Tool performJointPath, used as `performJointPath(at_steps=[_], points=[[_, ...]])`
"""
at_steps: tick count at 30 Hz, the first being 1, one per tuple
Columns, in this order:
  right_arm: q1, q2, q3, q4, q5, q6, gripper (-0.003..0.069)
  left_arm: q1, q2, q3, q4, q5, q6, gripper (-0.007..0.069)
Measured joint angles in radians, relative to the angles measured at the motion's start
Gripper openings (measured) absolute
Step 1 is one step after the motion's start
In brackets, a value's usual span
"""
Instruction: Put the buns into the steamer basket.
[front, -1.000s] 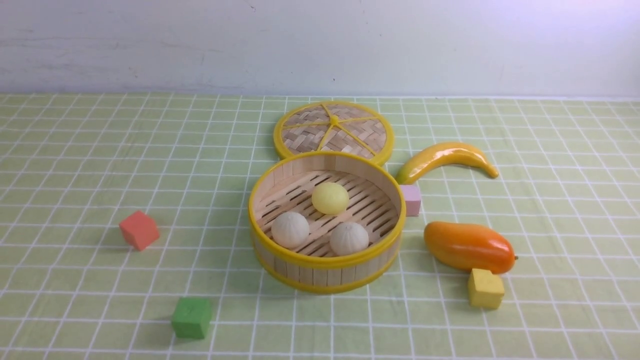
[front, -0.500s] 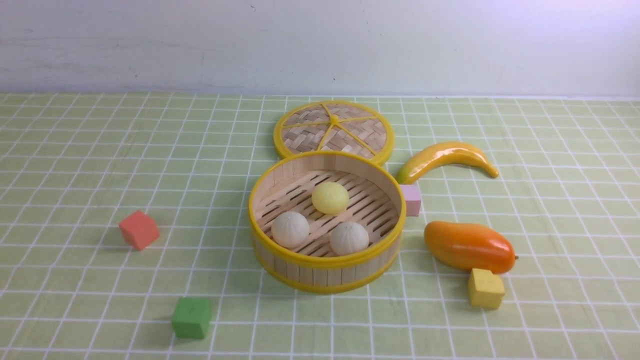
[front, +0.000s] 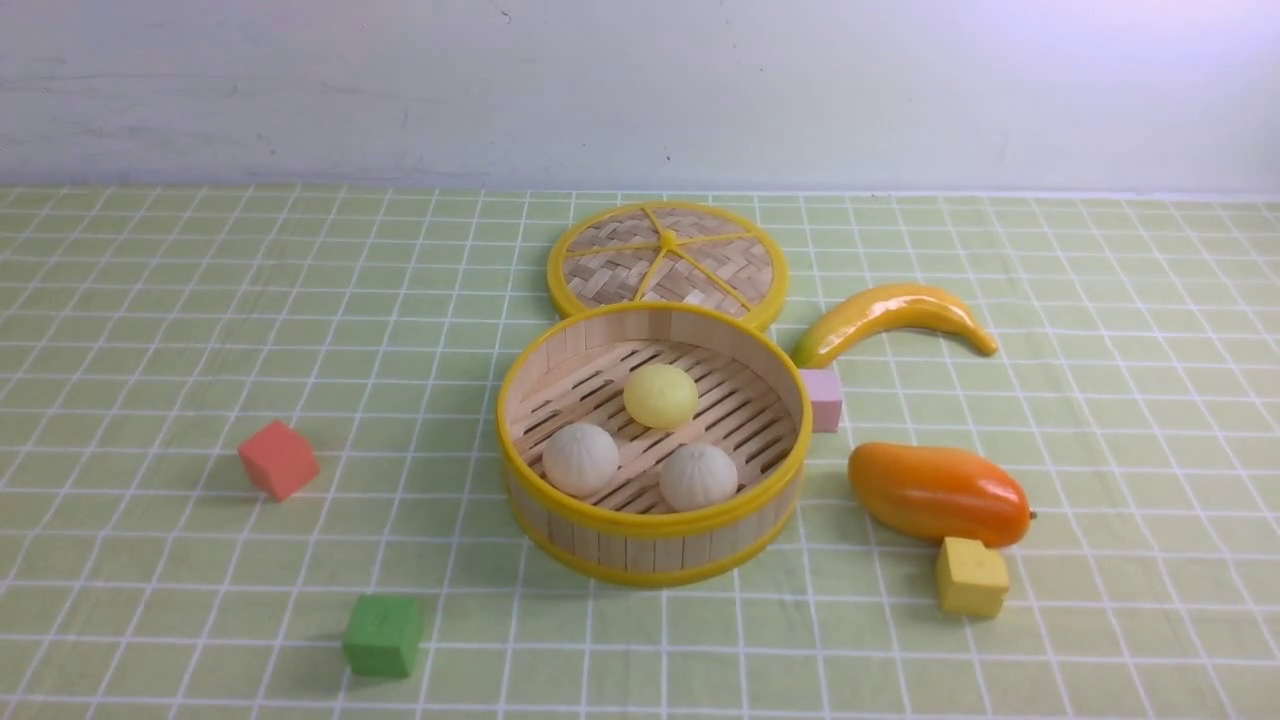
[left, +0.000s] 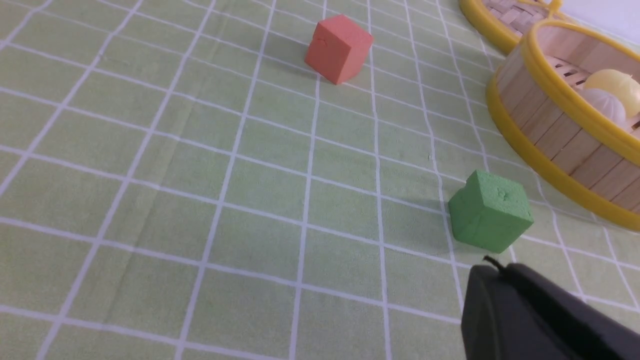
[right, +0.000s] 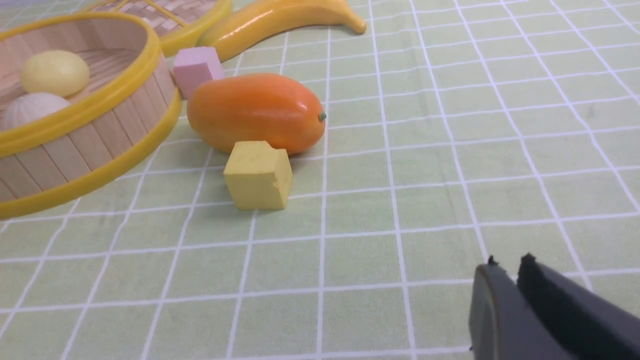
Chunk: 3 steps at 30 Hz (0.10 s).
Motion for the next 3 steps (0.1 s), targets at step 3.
performJointPath(at_steps=[3], points=[[0.0, 0.0, 0.0, 0.0, 0.0, 0.0, 0.0067, 0.0, 0.0, 0.0, 0.0, 0.0, 0.0, -0.0013]])
